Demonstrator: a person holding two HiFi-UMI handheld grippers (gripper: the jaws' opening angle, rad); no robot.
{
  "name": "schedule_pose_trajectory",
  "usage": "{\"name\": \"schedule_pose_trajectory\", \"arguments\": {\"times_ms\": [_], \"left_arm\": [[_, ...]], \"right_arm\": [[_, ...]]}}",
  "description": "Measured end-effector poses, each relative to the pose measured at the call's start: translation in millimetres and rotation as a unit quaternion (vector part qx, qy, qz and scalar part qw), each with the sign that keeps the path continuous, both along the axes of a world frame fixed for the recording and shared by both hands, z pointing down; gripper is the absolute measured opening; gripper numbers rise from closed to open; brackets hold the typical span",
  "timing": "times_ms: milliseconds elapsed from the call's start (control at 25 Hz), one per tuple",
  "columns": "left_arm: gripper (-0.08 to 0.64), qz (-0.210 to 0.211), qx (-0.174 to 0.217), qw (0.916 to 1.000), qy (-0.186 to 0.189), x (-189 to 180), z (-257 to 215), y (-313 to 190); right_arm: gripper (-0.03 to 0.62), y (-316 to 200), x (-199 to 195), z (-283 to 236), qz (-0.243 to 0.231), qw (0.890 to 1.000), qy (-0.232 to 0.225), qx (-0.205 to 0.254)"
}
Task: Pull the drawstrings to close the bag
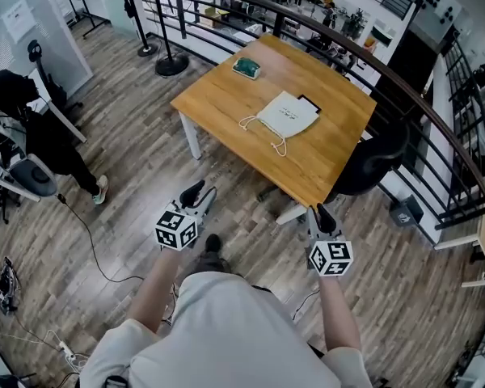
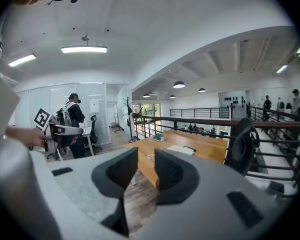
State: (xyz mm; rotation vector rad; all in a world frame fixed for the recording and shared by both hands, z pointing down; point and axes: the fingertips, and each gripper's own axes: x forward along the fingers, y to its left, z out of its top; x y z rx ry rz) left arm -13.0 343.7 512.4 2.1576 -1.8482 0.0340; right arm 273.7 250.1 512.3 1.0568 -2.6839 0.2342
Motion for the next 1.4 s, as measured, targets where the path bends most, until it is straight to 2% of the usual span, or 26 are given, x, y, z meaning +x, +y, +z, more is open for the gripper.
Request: {"name": "schedule_pose_trajectory", "arguments": {"times_ms": [840,1120,1400], "left_arm": [[0.143,0.103,-0.035,0.9941,-0.006,-117,33,-149],[0.143,0.142,-0.042,0.9889,-0.004,-136,46,-179],[0.143,0.155,-0.06,0.986,0.011,-141,59,-203]], "right_arm": [[0.089,-101,-108,30,0.103,0.993,0.015,-0.049],[0.089,-117,-126,40,0.139,0.988,0.019,-0.06],[0.089,-133,-137,50,0.15,0.985,0.025,-0.079]]}}
